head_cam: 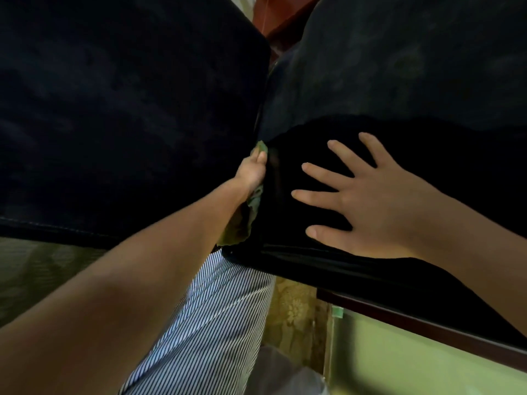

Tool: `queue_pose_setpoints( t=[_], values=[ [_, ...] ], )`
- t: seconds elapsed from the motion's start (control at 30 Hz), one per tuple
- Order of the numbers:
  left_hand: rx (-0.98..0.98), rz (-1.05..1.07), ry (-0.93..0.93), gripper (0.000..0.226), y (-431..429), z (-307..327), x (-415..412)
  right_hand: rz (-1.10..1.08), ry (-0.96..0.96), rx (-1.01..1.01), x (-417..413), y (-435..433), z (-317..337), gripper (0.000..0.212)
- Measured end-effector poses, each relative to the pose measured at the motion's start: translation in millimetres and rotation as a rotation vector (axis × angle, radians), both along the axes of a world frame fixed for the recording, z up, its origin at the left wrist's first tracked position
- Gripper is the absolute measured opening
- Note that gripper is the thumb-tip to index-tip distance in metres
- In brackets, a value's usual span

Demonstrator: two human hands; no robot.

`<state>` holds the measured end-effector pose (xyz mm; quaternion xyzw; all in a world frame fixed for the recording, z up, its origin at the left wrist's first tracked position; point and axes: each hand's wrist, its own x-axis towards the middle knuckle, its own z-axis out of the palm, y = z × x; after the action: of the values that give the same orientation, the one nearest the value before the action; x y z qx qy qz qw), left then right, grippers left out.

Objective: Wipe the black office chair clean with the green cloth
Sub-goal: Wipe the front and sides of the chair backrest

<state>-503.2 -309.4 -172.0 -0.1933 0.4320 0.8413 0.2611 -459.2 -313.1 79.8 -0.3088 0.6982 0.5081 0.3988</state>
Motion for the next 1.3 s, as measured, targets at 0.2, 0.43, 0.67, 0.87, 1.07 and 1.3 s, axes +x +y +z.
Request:
queue_pose_setpoints(
  t=[0.2, 0.43, 0.67, 0.87, 1.07, 1.3],
  values=[
    [-0.049, 0.015, -0.058, 0.043, 2.8, 5.6, 34.9, 0.003, -0.001, -0.002, 1.1, -2.5, 1.7, 0.076],
    [0.12, 0.149, -0.171, 0.038, 15.1, 11.1, 95.9, -0.008, 0.016, -0.056, 2.7, -2.4, 2.4, 0.062],
    [0.287, 0.152, -0.218, 0.031, -15.6, 50.0, 89.2, -0.016, 0.062, -0.19, 10.4, -5.9, 8.3, 0.057],
    [0.214, 0.116, -0.003, 0.034, -48.9, 95.0, 45.9, -0.06, 0.218, -0.26, 28.7, 2.8, 26.9, 0.054],
    [-0.162, 0.11, 0.379, 0.038, -46.6, 142.8, 22.5, 0.087, 0.572, -0.618, 41.6, 23.1, 42.2, 0.053],
    [-0.411, 0.023, 1.048, 0.041, -27.4, 242.3, 37.6, 0.097, 0.795, -0.595, 73.4, 36.7, 78.6, 0.054]
  ],
)
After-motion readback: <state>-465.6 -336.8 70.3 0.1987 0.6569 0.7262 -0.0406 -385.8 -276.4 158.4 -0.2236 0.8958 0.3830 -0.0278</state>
